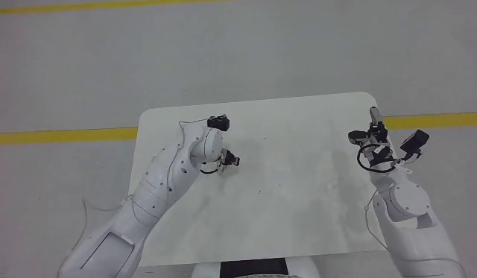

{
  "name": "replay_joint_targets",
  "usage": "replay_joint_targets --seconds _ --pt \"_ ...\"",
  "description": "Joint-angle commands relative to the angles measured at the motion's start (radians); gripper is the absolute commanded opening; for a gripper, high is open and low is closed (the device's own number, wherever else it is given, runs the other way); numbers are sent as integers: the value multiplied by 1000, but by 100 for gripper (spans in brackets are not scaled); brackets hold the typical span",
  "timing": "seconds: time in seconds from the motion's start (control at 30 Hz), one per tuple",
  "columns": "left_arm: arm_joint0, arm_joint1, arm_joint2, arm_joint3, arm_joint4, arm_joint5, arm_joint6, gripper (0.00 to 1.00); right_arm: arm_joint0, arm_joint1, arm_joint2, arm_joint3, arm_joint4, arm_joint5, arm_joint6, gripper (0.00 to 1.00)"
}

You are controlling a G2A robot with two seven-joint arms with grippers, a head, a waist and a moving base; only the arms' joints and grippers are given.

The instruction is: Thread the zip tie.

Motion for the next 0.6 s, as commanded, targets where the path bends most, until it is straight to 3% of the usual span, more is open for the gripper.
replay_joint_targets --seconds 0.0,0.07,0.1,0.33,0.57 --pt "1 0 0 -4 1 0 0 76 0 0 0 0 0 0 0 100" --pt "2 0 -4 -10 7 0 0 55 0 0 0 0 0 0 0 100" --pt "4 0 -7 -13 8 0 0 51 0 0 0 0 0 0 0 100" --pt "8 0 -18 -15 18 0 0 38 0 0 0 0 0 0 0 100" --pt "-3 -7 -14 8 10 0 0 32 0 0 0 0 0 0 0 100"
